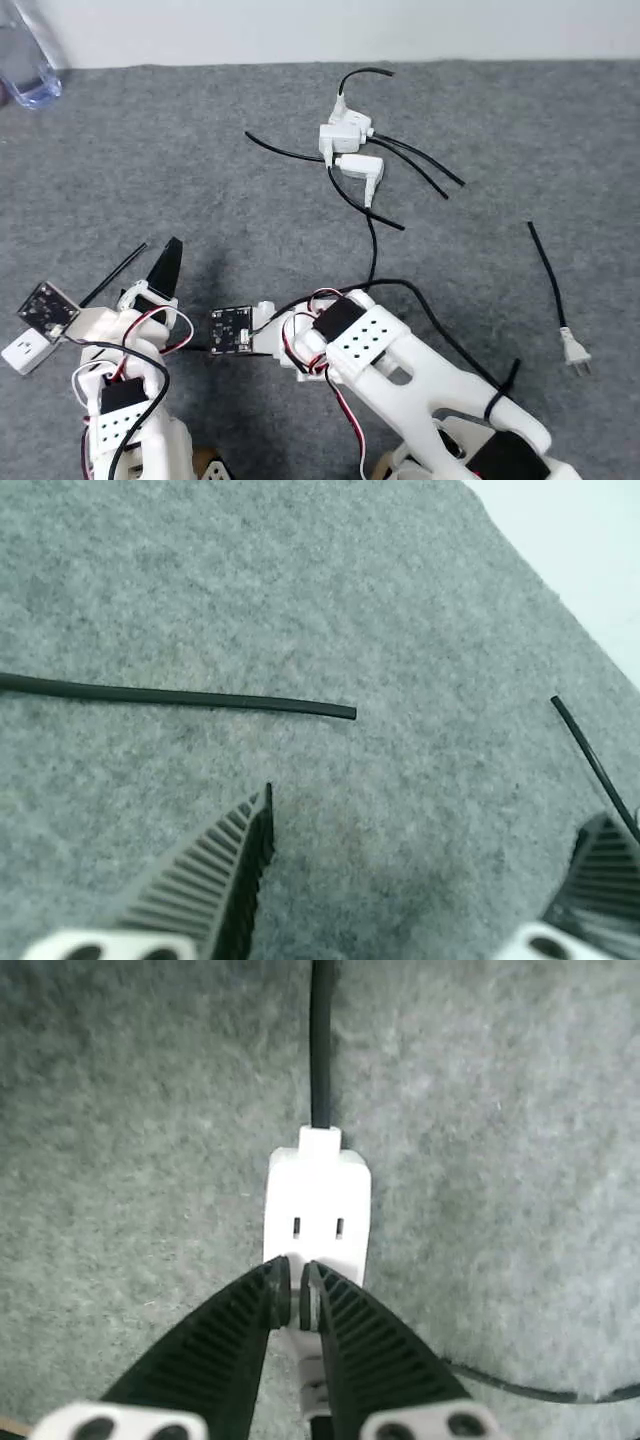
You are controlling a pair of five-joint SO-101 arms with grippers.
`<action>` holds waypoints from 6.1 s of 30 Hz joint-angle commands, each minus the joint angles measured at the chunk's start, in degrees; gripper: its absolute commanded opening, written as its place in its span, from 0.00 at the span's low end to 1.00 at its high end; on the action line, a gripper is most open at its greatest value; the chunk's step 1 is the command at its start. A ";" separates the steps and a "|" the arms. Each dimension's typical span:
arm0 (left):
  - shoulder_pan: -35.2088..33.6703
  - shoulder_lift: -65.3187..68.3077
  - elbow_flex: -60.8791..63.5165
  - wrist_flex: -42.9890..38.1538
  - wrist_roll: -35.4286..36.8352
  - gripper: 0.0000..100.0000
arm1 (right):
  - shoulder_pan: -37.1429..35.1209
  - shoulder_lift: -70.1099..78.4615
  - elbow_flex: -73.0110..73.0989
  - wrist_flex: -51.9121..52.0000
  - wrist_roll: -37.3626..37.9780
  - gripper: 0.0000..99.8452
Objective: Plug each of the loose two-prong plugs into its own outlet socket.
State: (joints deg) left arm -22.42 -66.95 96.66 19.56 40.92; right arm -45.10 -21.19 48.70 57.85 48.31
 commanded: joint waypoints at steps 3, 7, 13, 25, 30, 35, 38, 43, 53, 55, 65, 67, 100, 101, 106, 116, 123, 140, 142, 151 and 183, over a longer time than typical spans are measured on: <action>0.26 -0.53 -0.48 0.18 -0.26 0.43 | 2.24 -0.75 0.09 -0.57 -0.26 0.01; 0.35 -0.53 -0.48 0.09 -0.35 0.43 | 1.89 -1.27 -2.20 -1.19 -1.41 0.01; 0.35 -0.53 -0.48 0.09 -0.35 0.43 | -0.22 -3.21 -9.93 5.23 -7.03 0.02; 0.35 -0.53 -0.48 0.09 -0.35 0.43 | -0.48 -0.48 -16.53 18.51 -5.80 0.21; 0.35 -0.53 -0.48 0.09 -0.35 0.43 | -0.40 0.13 -16.26 20.44 -4.31 0.21; 0.35 -0.53 -0.48 0.18 -0.35 0.43 | -0.22 0.57 -14.59 18.86 -3.25 0.21; 0.35 -0.53 -0.48 0.26 -0.35 0.43 | -0.22 2.51 -13.89 17.63 -3.25 0.21; 0.35 -0.53 -0.48 0.18 -0.35 0.43 | -0.22 6.37 -13.71 15.78 -3.16 0.21; 0.35 -0.53 -0.48 0.09 -0.35 0.43 | 2.68 7.43 -13.63 16.48 -1.14 0.21; 0.35 -0.53 -0.48 0.09 -0.35 0.43 | 3.21 7.52 -13.36 16.40 -1.14 0.21; 0.35 -0.53 -0.48 0.09 -0.35 0.43 | 3.30 7.52 -11.78 15.87 0.70 0.06; 0.35 -0.53 -0.48 0.09 -0.35 0.43 | 3.30 7.52 -11.78 15.87 0.70 0.09; 0.35 -0.53 -0.48 0.09 -0.35 0.43 | 1.27 25.27 -11.60 2.77 -1.32 0.01; 0.35 -0.53 -0.48 0.09 -0.35 0.43 | 1.27 25.27 -11.60 2.77 -1.32 0.01; 0.35 -0.53 -0.48 0.09 -0.35 0.43 | 1.10 25.19 -11.78 2.86 -1.32 0.01; -0.26 -0.62 -0.66 0.00 -0.35 0.43 | -2.51 16.31 -15.82 14.11 -5.54 0.32; -12.13 -0.62 -2.51 -2.20 -0.44 0.43 | -5.23 14.46 -16.00 16.66 -8.18 0.29; -34.46 -0.53 -0.40 0.09 -14.51 0.43 | -5.49 25.45 -16.09 5.93 -8.26 0.25; -34.55 -0.53 -0.40 1.76 -14.51 0.43 | -5.32 26.07 -16.09 4.62 -8.26 0.15; -34.46 -0.53 -0.40 1.93 -14.51 0.43 | 3.03 26.07 -22.15 4.26 -3.96 0.01; -34.46 -0.53 -0.40 2.20 -14.33 0.43 | 7.69 81.27 -126.77 5.41 -19.87 0.10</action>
State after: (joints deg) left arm -56.62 -66.95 96.75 21.49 26.95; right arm -38.33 55.74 -64.53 63.12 33.01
